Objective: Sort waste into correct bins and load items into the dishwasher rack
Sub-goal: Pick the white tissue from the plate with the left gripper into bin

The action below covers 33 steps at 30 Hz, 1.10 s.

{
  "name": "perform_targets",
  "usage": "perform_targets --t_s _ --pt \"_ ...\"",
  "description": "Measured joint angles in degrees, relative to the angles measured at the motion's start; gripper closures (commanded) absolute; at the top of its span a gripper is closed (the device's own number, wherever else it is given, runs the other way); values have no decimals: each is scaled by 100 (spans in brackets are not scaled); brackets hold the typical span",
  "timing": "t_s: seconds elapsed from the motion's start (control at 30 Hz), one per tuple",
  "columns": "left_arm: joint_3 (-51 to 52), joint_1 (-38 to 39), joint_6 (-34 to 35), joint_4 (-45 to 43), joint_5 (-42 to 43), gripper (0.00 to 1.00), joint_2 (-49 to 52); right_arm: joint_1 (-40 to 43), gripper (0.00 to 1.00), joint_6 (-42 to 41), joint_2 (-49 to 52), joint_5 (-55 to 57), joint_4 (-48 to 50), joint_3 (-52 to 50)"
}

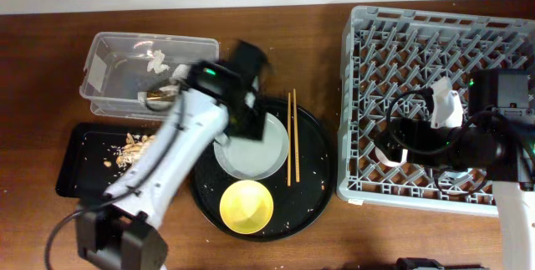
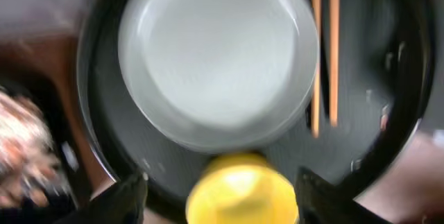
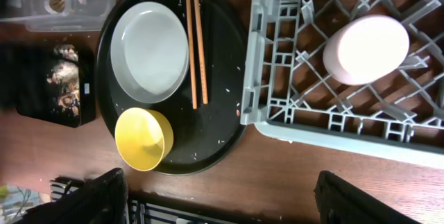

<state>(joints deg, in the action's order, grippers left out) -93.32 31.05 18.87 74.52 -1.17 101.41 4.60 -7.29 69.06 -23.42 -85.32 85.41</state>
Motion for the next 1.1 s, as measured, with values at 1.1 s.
perform_targets --t_s 1.1 --pt "1102 170 514 483 -1182 0 -5287 -354 2 20 52 -2 457 -765"
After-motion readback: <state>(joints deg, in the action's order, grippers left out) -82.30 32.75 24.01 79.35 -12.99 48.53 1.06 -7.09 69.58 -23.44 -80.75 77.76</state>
